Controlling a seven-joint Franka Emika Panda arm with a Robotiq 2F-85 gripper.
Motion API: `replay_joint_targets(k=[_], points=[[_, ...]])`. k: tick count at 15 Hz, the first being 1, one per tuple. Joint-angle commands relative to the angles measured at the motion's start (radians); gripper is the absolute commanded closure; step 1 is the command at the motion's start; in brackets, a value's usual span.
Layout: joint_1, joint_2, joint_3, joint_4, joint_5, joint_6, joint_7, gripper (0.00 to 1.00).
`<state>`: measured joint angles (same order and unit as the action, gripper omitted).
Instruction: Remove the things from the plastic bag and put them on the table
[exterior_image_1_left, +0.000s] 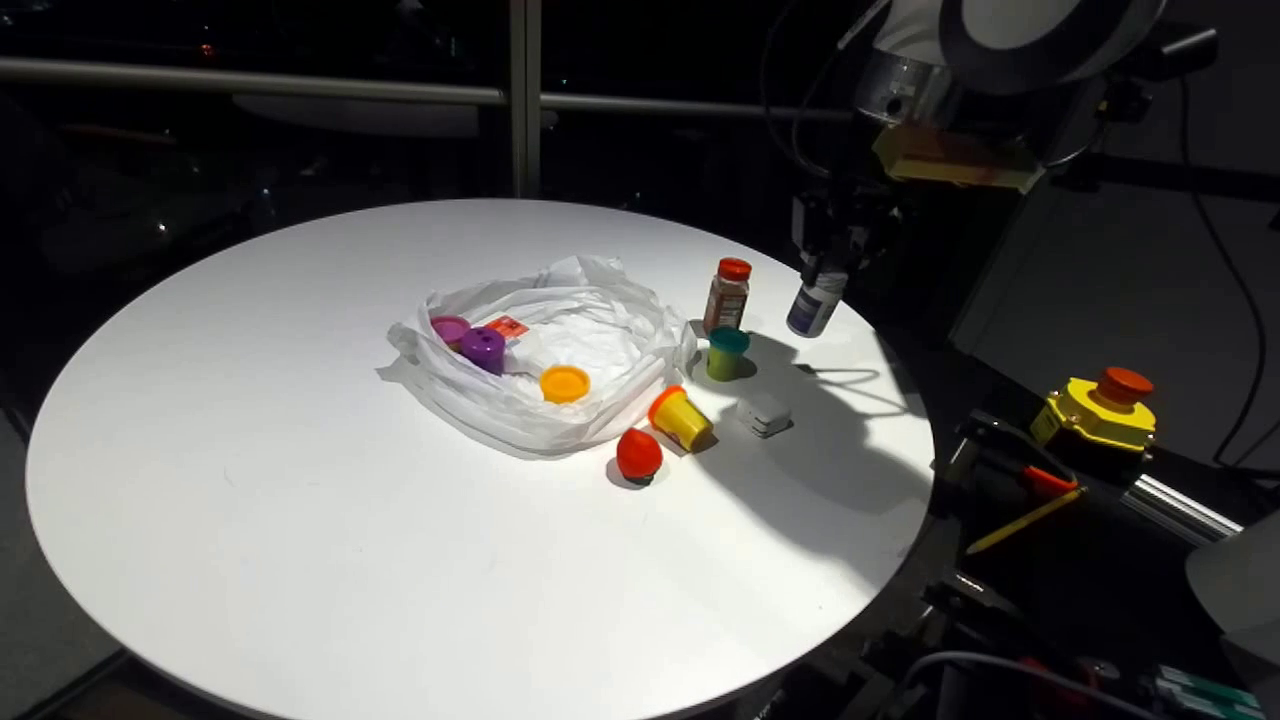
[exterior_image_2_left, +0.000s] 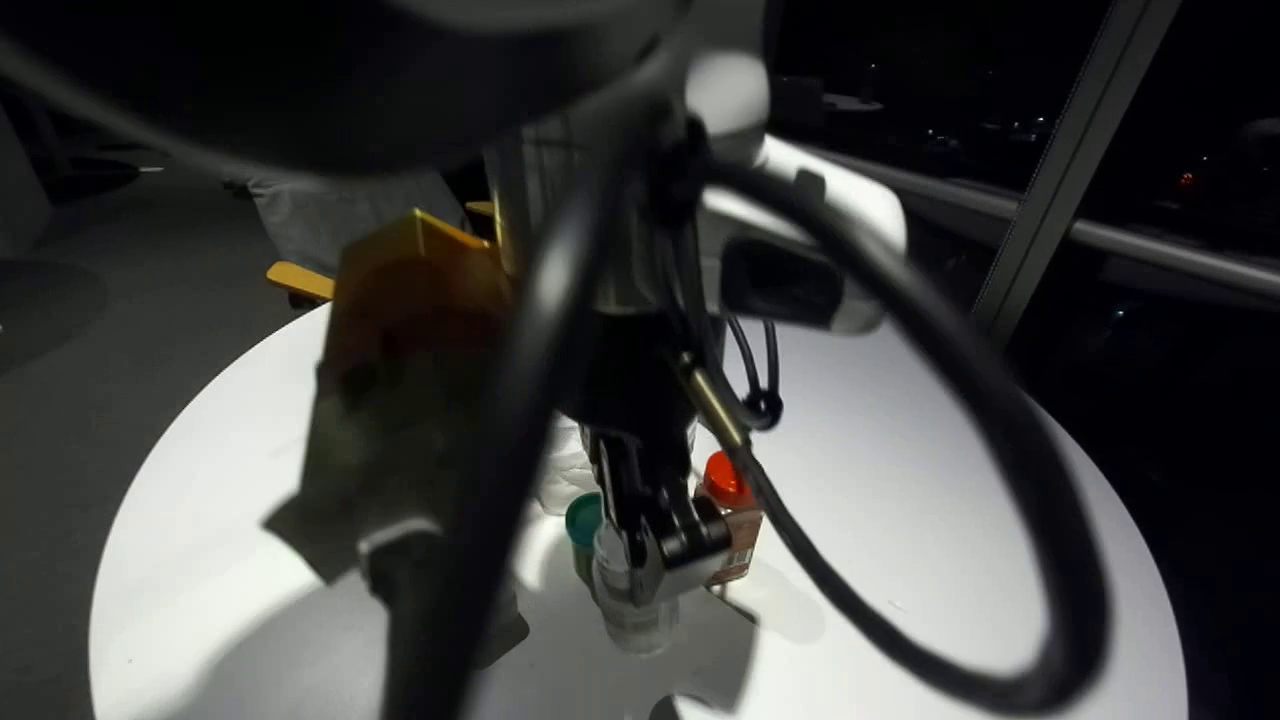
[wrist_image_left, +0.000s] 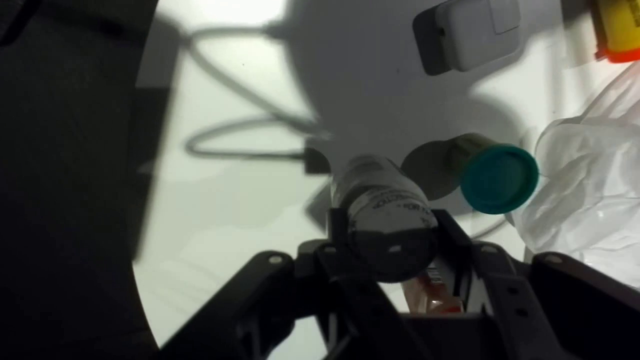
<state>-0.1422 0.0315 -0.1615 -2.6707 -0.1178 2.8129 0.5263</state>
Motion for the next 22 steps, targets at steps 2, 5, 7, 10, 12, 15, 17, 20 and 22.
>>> replay_joint_targets(k=[2,5,7,10,12,15,17,20,22], points=[[-0.009,0.228,0.001,0.089,0.159,0.133,-0.111,0.8],[0.003,0.305,-0.006,0.147,0.207,0.126,-0.144,0.8],[0.037,0.289,-0.047,0.162,0.184,0.122,-0.13,0.3],[0.139,0.221,-0.157,0.13,0.098,0.098,-0.069,0.16],[0.245,0.163,-0.262,0.117,-0.014,0.055,-0.01,0.0],[0.354,0.063,-0.336,0.166,-0.256,-0.095,0.127,0.0],[0.319,0.008,-0.228,0.225,-0.333,-0.217,0.161,0.0],[0.284,0.055,-0.044,0.357,-0.242,-0.309,0.111,0.0],[0.28,0.13,0.036,0.444,-0.167,-0.33,0.094,0.0]])
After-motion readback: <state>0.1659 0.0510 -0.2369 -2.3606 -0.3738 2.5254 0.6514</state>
